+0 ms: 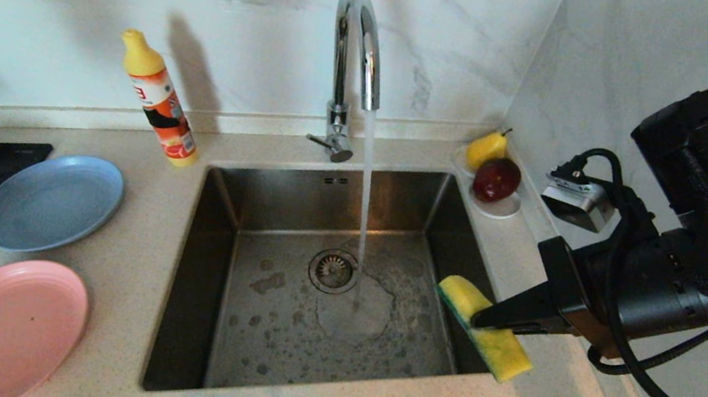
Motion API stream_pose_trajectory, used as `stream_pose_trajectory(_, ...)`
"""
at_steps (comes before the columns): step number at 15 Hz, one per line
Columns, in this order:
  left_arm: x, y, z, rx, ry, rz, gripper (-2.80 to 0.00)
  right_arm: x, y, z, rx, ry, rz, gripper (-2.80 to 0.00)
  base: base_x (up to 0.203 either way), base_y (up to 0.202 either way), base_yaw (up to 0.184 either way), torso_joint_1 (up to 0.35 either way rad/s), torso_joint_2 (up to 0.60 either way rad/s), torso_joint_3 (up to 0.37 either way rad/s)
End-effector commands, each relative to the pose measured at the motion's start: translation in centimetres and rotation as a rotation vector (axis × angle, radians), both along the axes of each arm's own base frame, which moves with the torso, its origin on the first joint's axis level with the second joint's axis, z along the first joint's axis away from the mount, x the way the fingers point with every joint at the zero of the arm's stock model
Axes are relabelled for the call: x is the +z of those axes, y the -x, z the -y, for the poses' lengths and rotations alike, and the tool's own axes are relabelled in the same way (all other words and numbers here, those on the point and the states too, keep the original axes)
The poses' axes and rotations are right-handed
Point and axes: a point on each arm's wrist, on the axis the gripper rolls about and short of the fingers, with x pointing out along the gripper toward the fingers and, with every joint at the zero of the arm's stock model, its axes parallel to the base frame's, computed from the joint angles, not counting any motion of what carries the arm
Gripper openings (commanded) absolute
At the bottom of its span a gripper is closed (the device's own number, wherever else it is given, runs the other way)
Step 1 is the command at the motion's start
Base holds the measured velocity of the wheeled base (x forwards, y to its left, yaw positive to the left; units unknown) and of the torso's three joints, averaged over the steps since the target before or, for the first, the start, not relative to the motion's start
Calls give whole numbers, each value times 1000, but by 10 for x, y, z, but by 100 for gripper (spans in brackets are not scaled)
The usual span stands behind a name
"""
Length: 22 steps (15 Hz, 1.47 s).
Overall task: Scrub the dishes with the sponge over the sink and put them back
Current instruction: Place the bowl on the table
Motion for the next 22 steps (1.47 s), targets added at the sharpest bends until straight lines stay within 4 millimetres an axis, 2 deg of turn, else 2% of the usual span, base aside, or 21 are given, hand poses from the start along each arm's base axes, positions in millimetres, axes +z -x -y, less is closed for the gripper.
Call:
stream_pose_trajectory(1,-31,-1,-40,85,107,-74,-280,-1,-1,1,-4,0,-8,-280,0,0,0,0,0,0)
stream_pose_trajectory(4,-61,11,-76,173,197,-131,-280,-2,-3,3,-15,3,-13,-280,0,0,0,0,0,0)
stream_pose_trajectory(9,-99,29,-114,251,290,-189,-280,-2,-3,4,-19,1,-15,-280,0,0,0,0,0,0)
stream_pose_trajectory(12,-118,37,-127,264,328,-215,-280,-2,-3,4,-19,1,-15,-280,0,0,0,0,0,0)
stream_pose_trajectory(16,-149,37,-141,244,413,-220,-280,-3,-4,4,-19,3,-19,-280,0,0,0,0,0,0)
stream_pose_trajectory(22,-167,39,-156,252,427,-199,-280,-3,-4,4,-19,4,-19,-280,0,0,0,0,0,0)
